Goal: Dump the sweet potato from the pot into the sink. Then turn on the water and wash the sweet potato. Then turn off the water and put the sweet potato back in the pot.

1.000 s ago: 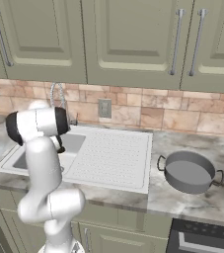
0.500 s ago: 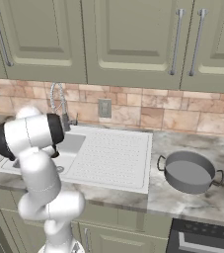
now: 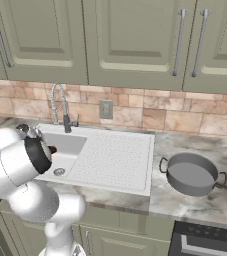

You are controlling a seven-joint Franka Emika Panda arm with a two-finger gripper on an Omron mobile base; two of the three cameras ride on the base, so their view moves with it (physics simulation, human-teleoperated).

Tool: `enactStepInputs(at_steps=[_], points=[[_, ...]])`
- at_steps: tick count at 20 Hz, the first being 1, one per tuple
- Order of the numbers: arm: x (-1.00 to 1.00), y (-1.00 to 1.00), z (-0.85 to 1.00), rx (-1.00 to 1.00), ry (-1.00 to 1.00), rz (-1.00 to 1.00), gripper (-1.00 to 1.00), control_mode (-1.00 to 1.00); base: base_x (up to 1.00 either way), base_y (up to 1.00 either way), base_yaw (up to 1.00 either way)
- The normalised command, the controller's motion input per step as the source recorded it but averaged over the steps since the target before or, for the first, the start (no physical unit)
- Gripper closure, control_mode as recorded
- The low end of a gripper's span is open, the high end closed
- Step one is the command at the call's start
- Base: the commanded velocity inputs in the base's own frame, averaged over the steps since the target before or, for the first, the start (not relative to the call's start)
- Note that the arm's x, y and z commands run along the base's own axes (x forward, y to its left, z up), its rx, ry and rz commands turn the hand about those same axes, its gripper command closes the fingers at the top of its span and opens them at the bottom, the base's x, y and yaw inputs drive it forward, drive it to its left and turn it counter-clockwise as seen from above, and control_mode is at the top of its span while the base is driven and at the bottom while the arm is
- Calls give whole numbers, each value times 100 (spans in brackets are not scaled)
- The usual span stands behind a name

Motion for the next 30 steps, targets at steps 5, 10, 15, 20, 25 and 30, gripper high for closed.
enactStepInputs(at_steps=[5, 10, 15, 20, 25, 30], points=[[0, 8, 87, 0, 0, -3, 100, -100, 0, 0, 0], [-11, 13, 63, 0, 4, 0, 100, -100, 0, 0, 0], [-42, 18, 36, 0, 7, 0, 100, -100, 0, 0, 0], [-66, 15, 30, 0, 4, 0, 100, -100, 0, 0, 0], [-89, 0, 55, 0, 0, 0, 100, -100, 0, 0, 0], [-75, -48, 68, -4, 0, -4, 100, -100, 0, 0, 0]])
